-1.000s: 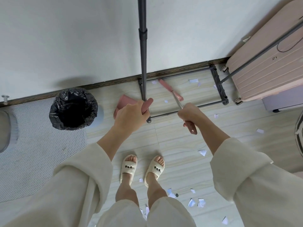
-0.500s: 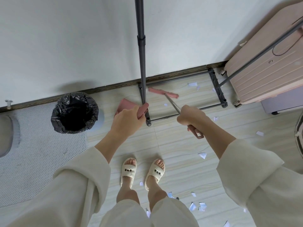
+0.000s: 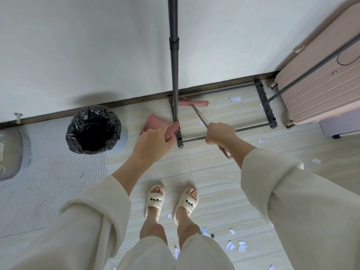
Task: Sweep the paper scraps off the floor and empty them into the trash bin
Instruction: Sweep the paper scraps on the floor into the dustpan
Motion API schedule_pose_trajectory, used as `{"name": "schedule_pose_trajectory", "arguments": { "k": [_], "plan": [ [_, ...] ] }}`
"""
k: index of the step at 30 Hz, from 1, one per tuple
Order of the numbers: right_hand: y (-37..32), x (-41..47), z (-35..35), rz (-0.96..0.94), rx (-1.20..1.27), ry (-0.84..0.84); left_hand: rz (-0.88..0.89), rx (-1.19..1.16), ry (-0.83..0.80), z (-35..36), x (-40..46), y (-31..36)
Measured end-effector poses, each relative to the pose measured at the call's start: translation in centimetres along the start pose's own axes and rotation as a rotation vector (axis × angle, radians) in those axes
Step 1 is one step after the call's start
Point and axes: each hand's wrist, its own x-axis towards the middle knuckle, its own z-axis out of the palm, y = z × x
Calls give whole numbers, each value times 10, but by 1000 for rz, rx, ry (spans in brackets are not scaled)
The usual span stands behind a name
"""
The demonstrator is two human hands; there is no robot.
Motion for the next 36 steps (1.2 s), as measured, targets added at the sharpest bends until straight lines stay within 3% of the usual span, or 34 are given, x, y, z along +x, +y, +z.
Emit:
{"name": "schedule_pose_trajectory", "arguments": {
  "k": [7, 21, 28, 36],
  "plan": [
    [21, -22, -19, 14, -142, 40, -24, 1, -26, -4, 3, 0],
    [11, -7, -9, 38, 73, 9, -28, 51, -59, 6, 10, 8],
    [30, -28, 3, 84, 17, -36, -4, 43, -34, 4, 3, 8],
    [38, -48, -15, 54, 29, 53, -17, 33, -76, 8, -3, 25]
  ]
}}
